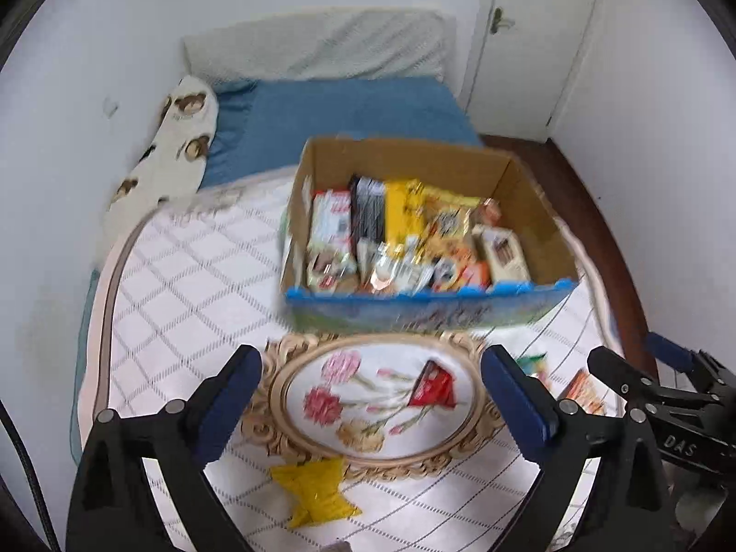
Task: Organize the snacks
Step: 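Lift both tools out of the box toward the bed cover, then grasp the yellow bag with the left tool while the right tool grasps the candy bag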
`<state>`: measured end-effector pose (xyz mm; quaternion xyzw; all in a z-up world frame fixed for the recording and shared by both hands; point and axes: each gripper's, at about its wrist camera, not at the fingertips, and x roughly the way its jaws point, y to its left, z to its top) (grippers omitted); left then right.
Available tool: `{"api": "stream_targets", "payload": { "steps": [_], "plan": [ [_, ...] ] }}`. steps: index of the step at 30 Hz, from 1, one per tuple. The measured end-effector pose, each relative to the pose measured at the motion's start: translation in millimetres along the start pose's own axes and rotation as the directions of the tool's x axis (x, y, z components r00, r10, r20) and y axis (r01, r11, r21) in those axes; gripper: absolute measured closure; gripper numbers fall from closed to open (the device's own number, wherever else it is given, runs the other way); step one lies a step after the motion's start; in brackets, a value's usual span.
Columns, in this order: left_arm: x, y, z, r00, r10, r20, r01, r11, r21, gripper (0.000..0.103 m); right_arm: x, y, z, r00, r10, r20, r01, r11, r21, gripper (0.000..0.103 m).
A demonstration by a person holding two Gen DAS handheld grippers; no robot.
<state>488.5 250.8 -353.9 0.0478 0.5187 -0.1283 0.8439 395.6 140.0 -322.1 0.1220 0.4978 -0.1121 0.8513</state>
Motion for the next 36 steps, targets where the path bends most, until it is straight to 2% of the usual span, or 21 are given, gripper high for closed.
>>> {"api": "stream_targets", "payload": {
  "steps": [4,8,11,14,17,18,19,20,21,22,24,26,29,33,36],
  "plan": [
    [35,18,-27,0.994,0.035,-0.102,-0.038,0.999,-0.031,0.005,49,-16,-21,0.993,-0.005,-0.121,0.008,1.0,0.029,0.005],
    [67,35,-60,0.974,0.108,-0.201,-0.114,0.993,-0.017,0.005,110,-39,-37,0.973,-0.015,-0.232,0.032,0.997,0.073,0.005],
    [85,51,-88,0.947,0.134,-0.291,-0.141,0.99,-0.002,0.005,149,-52,-43,0.95,-0.036,-0.311,0.063,0.995,0.079,0.005],
    [102,54,-114,0.91,0.163,-0.382,-0.159,0.986,0.043,0.005,179,-58,-50,0.931,-0.06,-0.359,0.091,0.993,0.07,0.005],
    [124,60,-134,0.872,0.1,-0.479,-0.124,0.992,-0.019,0.005,198,-57,-57,0.922,-0.087,-0.377,0.114,0.992,0.051,0.008],
    [132,61,-138,0.861,0.07,-0.503,-0.111,0.992,-0.053,0.005,202,-56,-60,0.919,-0.092,-0.383,0.119,0.992,0.045,0.013],
    [138,61,-141,0.855,0.051,-0.517,-0.104,0.992,-0.074,0.005,204,-55,-62,0.917,-0.104,-0.386,0.127,0.991,0.033,0.025],
    [145,60,-143,0.846,0.031,-0.532,-0.098,0.99,-0.097,0.005,204,-53,-64,0.919,-0.114,-0.377,0.132,0.991,0.021,0.028],
    [151,59,-145,0.843,0.014,-0.538,-0.092,0.989,-0.118,0.005,202,-51,-66,0.922,-0.125,-0.367,0.137,0.99,0.009,0.036],
    [155,57,-146,0.842,0.006,-0.54,-0.089,0.988,-0.128,0.005,198,-49,-69,0.924,-0.131,-0.359,0.136,0.991,-0.01,0.047],
    [161,51,-148,0.842,-0.001,-0.54,-0.087,0.987,-0.138,0.005,192,-46,-77,0.925,-0.118,-0.36,0.117,0.993,-0.025,0.048],
    [165,45,-149,0.851,0.005,-0.526,-0.089,0.987,-0.136,0.012,185,-41,-92,0.92,-0.109,-0.377,0.099,0.994,-0.044,0.048],
    [167,34,-151,0.856,0.015,-0.517,-0.094,0.987,-0.127,0.041,175,-34,-119,0.911,-0.089,-0.402,0.069,0.996,-0.065,0.048],
    [161,10,-159,0.862,0.0,-0.507,-0.058,0.993,-0.099,0.047,161,-29,-155,0.895,-0.051,-0.442,0.028,0.998,-0.059,0.048],
    [158,-13,-171,0.86,-0.005,-0.51,-0.028,0.998,-0.057,0.047,153,-26,-175,0.879,-0.012,-0.477,-0.007,0.999,-0.037,0.047]
  ]
}}
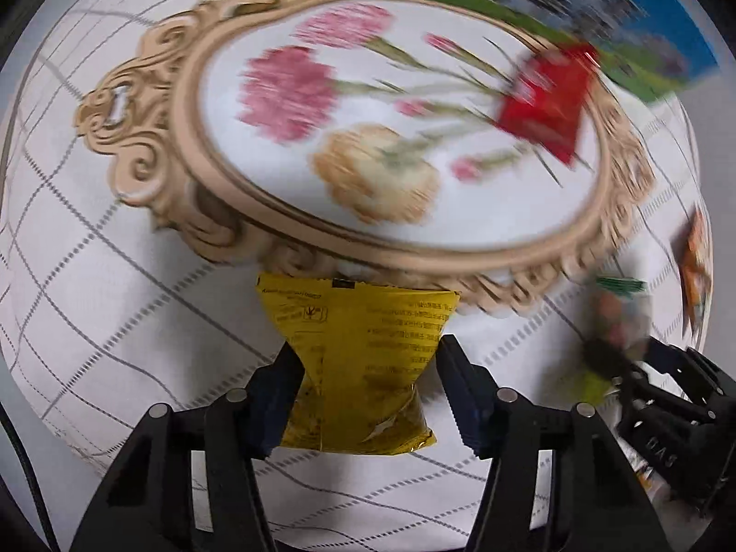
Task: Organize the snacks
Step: 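Grasp the yellow bag with the left tool while the right tool grasps the candy bag, then lower both bags into the box and open both tools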
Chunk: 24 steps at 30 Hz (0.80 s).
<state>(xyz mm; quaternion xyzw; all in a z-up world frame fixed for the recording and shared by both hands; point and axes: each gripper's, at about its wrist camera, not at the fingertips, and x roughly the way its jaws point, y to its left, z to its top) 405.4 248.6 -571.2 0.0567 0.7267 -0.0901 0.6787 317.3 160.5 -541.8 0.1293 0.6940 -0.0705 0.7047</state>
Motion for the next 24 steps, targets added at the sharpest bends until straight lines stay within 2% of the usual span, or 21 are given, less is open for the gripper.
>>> {"api": "stream_targets", "payload": {
  "steps": [4,6,8,9,11,12,13,17,19,24],
  "plan": [
    [20,-13,-7,0.999,0.032,-0.044,-0.031,0.999,0.034,0.04,-1,-4,-11,0.999,0.044,-0.022,-0.043,0.999,0.025,0.032],
    [24,-10,-8,0.999,0.023,-0.04,-0.022,1.0,0.015,0.04,-4,-9,-10,0.999,0.036,-0.016,-0.035,0.999,0.032,0.032],
    [25,-9,-7,1.0,0.01,-0.027,-0.011,1.0,-0.009,0.042,-4,-15,-6,0.999,0.042,-0.018,-0.042,0.998,0.04,0.032],
    [23,-8,-8,1.0,0.015,-0.018,-0.015,1.0,-0.008,0.049,-3,-18,-6,0.999,0.047,-0.022,-0.046,0.998,0.047,0.032],
    [20,-7,-10,1.0,0.01,-0.005,-0.01,1.0,-0.008,0.057,-2,-19,-8,0.999,0.035,-0.006,-0.035,0.998,0.045,0.036],
    [18,-8,-12,1.0,0.007,0.0,-0.007,1.0,-0.007,0.06,-1,-18,-10,0.999,0.033,0.005,-0.033,0.999,0.038,0.047],
    [14,-3,-9,1.0,-0.001,0.002,0.001,1.0,-0.006,0.061,-1,-14,-11,1.0,0.026,0.015,-0.026,0.999,0.031,0.047],
    [-15,-10,-9,0.998,-0.035,0.048,0.034,0.999,0.009,0.061,-6,17,-11,0.998,0.033,0.05,-0.034,0.999,0.007,0.049],
    [-35,-14,-5,0.995,-0.067,0.078,0.066,0.998,0.016,0.061,-16,18,-6,0.996,0.057,0.066,-0.058,0.998,0.006,0.049],
    [-103,-29,16,0.972,-0.151,0.182,0.144,0.988,0.054,0.061,-75,16,18,0.978,0.134,0.158,-0.138,0.99,0.012,0.049]
  ]
}}
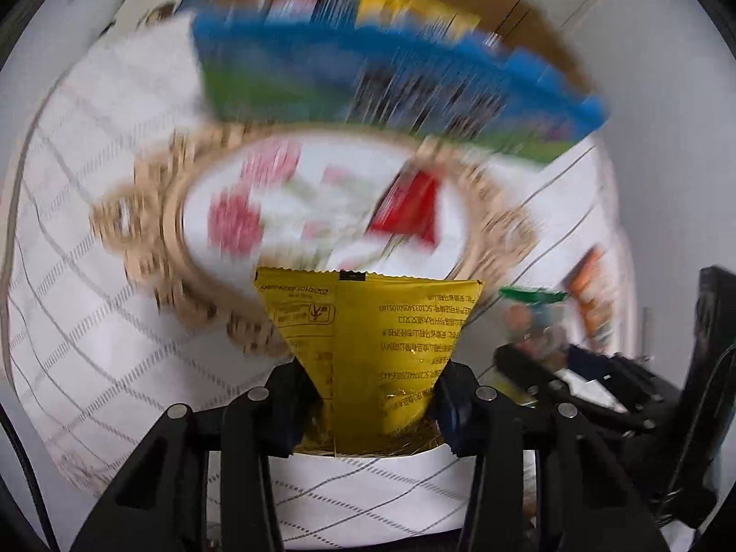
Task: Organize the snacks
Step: 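Lower both bags into the box and open both tools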
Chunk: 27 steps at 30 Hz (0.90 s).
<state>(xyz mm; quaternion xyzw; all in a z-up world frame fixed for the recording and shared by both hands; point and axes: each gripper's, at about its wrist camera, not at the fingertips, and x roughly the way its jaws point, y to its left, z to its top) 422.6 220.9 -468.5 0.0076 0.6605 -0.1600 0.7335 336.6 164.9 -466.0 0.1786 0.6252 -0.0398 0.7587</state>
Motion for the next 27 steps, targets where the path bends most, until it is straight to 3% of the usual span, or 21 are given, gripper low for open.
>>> {"api": "stream_targets", "payload": {
  "steps": [5,9,12,15,20,27],
  "plan": [
    [-49,-10,77,0.994,-0.06,0.096,0.058,0.998,0.029,0.061,-60,10,55,0.988,0.073,0.134,-0.072,0.997,-0.011,0.049],
    [-71,-18,144,0.988,-0.045,0.145,0.038,0.998,0.055,0.061,-89,27,105,0.974,0.1,0.205,-0.096,0.995,-0.03,0.049],
    [-72,-12,192,0.989,-0.001,0.146,-0.01,0.997,0.073,0.061,-95,34,157,0.967,0.061,0.246,-0.053,0.998,-0.041,0.049],
    [-53,-5,236,0.991,0.059,0.118,-0.068,0.995,0.077,0.061,-85,31,198,0.972,0.027,0.235,-0.023,1.0,-0.019,0.049],
    [-7,17,280,0.99,0.138,0.029,-0.139,0.989,0.044,0.061,-44,9,266,0.983,-0.046,0.179,0.043,0.999,0.022,0.049],
    [49,38,308,0.978,0.188,-0.088,-0.186,0.982,0.03,0.058,11,-4,296,0.993,-0.084,0.087,0.081,0.996,0.037,0.048]
  ]
}}
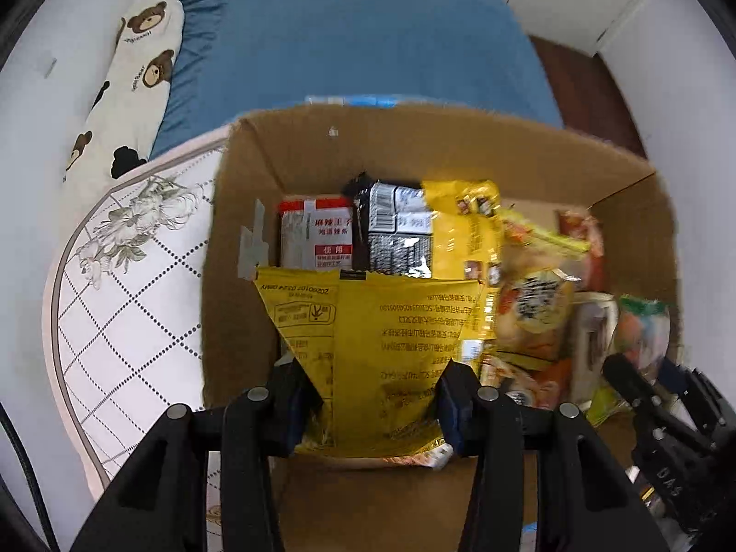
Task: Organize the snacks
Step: 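Lower both bags into the box and open both tools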
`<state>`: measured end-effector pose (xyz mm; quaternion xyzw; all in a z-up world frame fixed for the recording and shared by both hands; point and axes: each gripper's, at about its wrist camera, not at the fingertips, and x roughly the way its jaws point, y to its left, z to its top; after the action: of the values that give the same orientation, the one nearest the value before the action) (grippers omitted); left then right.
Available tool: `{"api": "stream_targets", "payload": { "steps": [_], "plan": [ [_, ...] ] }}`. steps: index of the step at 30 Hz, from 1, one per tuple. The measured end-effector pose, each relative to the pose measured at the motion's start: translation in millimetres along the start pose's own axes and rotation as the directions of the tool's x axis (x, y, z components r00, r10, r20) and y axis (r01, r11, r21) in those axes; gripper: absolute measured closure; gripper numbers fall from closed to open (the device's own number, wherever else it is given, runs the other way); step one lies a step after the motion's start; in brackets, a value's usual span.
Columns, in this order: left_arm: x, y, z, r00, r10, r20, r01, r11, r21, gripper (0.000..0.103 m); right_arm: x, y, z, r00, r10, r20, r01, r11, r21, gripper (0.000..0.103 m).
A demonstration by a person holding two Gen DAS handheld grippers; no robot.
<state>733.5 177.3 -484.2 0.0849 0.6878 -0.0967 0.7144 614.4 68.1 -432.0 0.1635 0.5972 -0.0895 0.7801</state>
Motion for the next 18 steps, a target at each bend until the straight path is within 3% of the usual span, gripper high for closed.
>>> {"api": "stream_targets", "payload": {
  "steps": [2,3,4,13,18],
  "plan": [
    [12,2,2,1.0,-0.008,-0.021,0.008,1.0,-0.015,0.045,13,0,4,0.999,0.013,-0.039,-0.012,1.0,0.007,0.039],
    [15,3,2,0.999,-0.027,-0.029,0.026,0.999,-0.023,0.034,21,1,6,0.998,-0.006,-0.069,0.006,1.0,-0.002,0.024],
    [17,4,3,0.999,-0.036,-0.025,0.035,0.999,-0.029,0.031,22,1,7,0.997,-0.02,-0.071,0.02,1.0,-0.004,0.014],
    [-2,-2,-14,0.998,-0.007,0.067,0.008,1.0,-0.02,0.03,10,-1,6,0.997,-0.065,-0.051,0.064,0.997,-0.031,0.011],
    [-17,-4,-35,0.991,0.009,0.134,-0.007,1.0,-0.015,0.028,-6,2,-6,0.996,-0.084,-0.011,0.083,0.996,-0.045,0.004]
  ]
}}
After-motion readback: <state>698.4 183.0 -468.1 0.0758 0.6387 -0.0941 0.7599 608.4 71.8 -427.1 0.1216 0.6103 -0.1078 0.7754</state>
